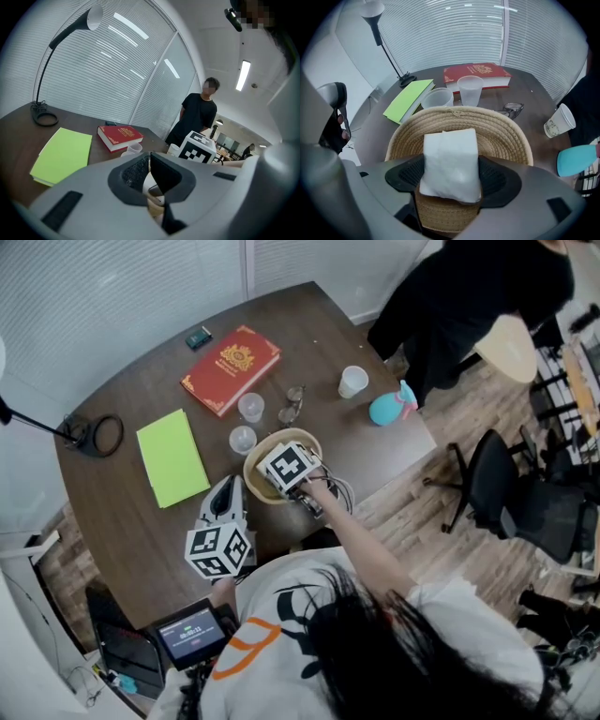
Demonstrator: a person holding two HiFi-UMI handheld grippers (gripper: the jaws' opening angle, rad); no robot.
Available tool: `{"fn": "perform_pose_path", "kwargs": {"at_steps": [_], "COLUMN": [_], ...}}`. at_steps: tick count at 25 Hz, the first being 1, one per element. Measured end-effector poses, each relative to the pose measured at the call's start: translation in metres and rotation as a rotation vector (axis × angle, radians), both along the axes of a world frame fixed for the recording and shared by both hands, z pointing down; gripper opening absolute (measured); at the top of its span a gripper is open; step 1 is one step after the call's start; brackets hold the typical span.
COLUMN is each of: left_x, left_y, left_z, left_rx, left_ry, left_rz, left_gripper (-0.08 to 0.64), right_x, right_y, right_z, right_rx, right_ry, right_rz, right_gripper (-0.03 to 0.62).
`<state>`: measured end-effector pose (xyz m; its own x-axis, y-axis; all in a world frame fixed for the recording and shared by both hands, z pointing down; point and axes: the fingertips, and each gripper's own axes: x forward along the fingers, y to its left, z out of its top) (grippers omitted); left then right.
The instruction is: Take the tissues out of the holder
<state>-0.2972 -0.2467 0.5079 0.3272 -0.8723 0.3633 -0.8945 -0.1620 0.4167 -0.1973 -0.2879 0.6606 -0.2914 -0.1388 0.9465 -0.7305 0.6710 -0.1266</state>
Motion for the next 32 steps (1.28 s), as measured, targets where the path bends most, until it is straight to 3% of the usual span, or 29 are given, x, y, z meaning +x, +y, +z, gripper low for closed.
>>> {"fn": "perform_pose_path", "kwargs": {"at_steps": [7, 20, 24, 32], "left_x": [-0.004, 0.002, 0.008, 0.023], "left_y": [0.004, 0.006, 0.004, 0.003], "left_z": [0.003, 0.002, 0.001, -0.005], "left_rx": [-0.009, -0.007, -0.004, 0.003], "left_ry": [-0.001, -0.003, -0.004, -0.008], "left_rz": [-0.017, -0.008, 0.005, 0.027], "left_gripper": [0.005, 0.005, 0.005, 0.005], "right_x": [-0.008, -0.002, -0.006, 0.003], "right_y": [0.009, -0.006, -0.008, -0.007], "right_z": [-0.009, -0.047, -0.069, -0.111], "right_rx": [0.028, 0.142, 0.143, 0.194], "right_ry": [-0.080, -0.215, -0.308, -0.387], "right_rz": [-0.062, 0.025, 0.061, 0.055], "right_gripper": [0.353, 0.344, 0.342, 0.342]}}
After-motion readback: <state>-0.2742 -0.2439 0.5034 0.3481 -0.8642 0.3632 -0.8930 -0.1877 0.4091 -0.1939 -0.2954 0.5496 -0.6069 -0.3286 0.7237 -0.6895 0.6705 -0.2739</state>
